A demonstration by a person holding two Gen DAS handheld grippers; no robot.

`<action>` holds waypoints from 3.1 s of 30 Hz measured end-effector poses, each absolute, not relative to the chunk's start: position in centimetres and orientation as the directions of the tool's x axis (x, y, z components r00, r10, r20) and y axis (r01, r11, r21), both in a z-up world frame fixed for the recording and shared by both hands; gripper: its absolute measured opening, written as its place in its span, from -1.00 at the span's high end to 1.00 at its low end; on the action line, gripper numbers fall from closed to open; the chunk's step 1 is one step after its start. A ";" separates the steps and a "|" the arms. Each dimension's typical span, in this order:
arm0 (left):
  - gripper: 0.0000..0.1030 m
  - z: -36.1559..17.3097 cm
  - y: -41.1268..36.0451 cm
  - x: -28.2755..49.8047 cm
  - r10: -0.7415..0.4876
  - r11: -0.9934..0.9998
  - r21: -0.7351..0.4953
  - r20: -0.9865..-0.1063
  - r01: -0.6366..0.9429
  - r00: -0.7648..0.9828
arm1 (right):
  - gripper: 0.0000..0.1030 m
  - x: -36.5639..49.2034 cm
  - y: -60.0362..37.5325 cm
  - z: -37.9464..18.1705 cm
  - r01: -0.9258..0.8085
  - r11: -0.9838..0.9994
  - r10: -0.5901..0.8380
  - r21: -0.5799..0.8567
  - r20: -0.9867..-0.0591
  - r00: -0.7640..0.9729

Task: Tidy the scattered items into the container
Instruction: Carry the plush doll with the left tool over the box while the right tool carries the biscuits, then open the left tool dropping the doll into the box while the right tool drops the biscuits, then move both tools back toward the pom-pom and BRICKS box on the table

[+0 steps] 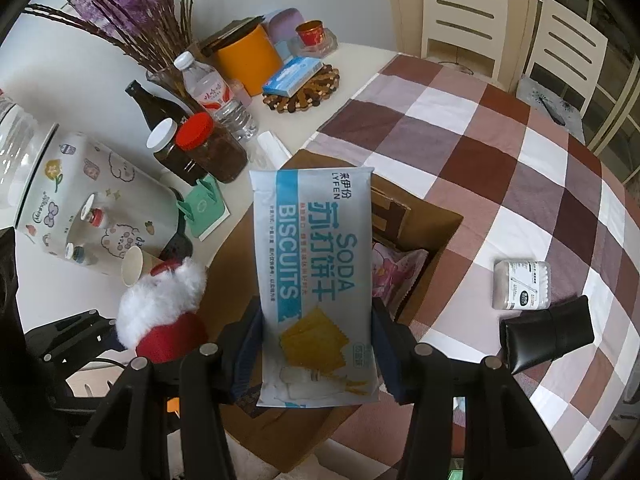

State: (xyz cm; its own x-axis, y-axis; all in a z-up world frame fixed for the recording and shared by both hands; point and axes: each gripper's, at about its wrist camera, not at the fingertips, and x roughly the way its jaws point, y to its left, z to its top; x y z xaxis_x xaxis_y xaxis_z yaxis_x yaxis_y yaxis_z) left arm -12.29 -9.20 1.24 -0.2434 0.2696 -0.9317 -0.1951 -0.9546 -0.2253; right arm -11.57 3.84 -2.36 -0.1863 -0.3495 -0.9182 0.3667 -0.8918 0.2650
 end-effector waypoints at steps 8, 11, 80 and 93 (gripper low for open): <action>0.12 0.2 -8.8 -13.3 0.256 -0.956 -0.214 -0.943 -0.201 -0.212 | -0.01 -12.6 3.2 -3.4 0.375 -0.888 -0.343 0.265 -0.926 -0.158; 0.12 0.0 -8.7 -13.6 0.254 -0.956 -0.213 -0.945 -0.203 -0.204 | -0.01 -12.9 3.1 -3.7 0.376 -0.888 -0.341 0.265 -0.928 -0.152; -0.32 -2.2 -7.6 -14.0 0.220 -0.959 -0.194 -0.969 -0.208 -0.108 | -0.03 -14.6 -0.1 -8.5 0.489 -0.856 -0.216 0.170 -0.976 -0.040; -0.38 0.4 -8.9 -13.0 0.240 -0.964 -0.214 -0.956 -0.160 -0.170 | -0.05 -13.7 3.0 -1.9 0.446 -0.877 -0.291 0.181 -0.937 -0.191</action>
